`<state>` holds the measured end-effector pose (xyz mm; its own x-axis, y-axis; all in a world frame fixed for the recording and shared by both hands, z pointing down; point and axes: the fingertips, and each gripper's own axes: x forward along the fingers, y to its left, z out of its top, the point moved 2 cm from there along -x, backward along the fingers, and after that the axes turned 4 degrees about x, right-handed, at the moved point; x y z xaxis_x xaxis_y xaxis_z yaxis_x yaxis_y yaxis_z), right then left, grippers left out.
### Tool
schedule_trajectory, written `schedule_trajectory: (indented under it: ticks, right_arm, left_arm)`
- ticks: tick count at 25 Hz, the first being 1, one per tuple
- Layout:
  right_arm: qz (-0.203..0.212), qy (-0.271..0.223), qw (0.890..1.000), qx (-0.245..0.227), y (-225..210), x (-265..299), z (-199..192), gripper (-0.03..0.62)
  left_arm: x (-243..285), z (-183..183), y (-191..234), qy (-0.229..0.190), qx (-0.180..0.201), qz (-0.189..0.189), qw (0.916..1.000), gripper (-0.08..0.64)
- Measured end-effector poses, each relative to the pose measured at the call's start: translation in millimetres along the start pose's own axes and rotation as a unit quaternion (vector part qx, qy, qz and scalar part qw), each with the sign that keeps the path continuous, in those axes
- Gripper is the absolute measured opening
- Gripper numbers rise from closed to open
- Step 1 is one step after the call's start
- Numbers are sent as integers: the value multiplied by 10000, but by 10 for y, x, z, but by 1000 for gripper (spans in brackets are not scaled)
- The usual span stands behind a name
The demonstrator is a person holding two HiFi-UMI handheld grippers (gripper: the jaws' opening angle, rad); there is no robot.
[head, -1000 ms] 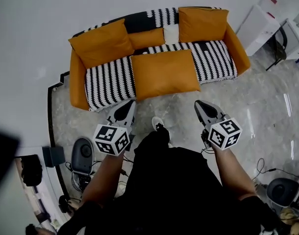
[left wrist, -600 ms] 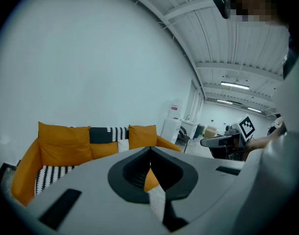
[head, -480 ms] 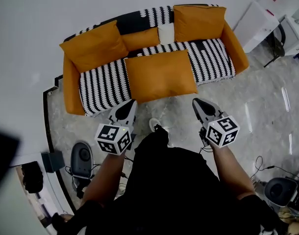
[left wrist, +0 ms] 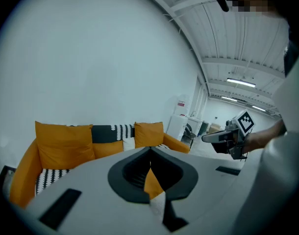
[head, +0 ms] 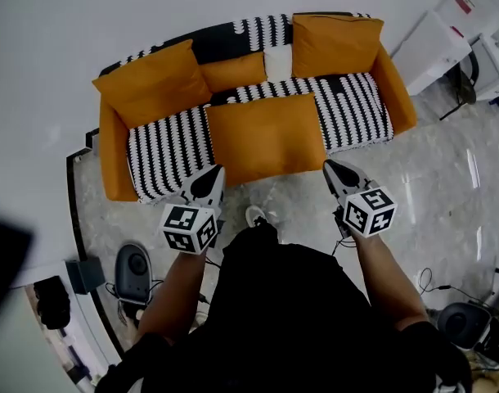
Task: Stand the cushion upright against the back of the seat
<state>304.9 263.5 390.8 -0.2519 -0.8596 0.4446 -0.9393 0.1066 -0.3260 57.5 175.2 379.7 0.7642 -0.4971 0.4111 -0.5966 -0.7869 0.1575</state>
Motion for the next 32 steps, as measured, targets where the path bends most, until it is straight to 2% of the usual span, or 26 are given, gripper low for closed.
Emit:
schedule_trajectory:
  ticks: [9,17,24,32]
  right_arm:
    - [-310,440,9985,142,-433,495,26,38]
    - [-655,905,9937,116,-941,841,-376,38]
    - [-840,1253,9885,-132,-1267,935,-640,38]
    - [-1232,2039,9712,-31,-1833,1198,-1242,38]
  left_arm:
    - [356,-90,497,384,16,90,9992,17]
    - [501,-321,885,641,-45,241,9976,17]
    - [538,-743,1127,955,-298,511,9937,17]
    - [764,-1407,1354,1578,-481,769,9833,17]
